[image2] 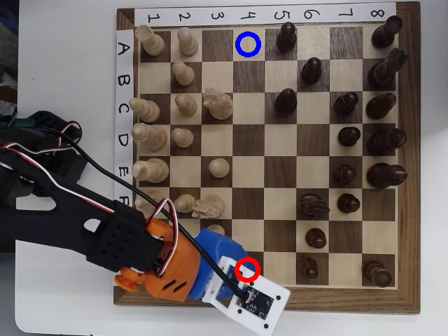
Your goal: Move the piece to destination
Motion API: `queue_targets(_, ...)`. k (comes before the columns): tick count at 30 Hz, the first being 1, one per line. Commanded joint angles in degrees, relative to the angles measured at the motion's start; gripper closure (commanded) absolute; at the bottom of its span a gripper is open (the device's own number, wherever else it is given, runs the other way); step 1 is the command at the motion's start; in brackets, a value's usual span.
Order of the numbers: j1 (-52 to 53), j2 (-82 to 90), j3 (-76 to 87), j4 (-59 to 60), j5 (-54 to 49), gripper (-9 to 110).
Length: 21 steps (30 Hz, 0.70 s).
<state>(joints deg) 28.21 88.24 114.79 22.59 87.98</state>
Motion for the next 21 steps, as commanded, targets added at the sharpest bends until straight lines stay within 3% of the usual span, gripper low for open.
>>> queue_targets(1,1.8,1.1,-11.3,-2.6,1.2,101)
queue_targets(21,0.0,10.5,-15.9,5.9,7.1,101)
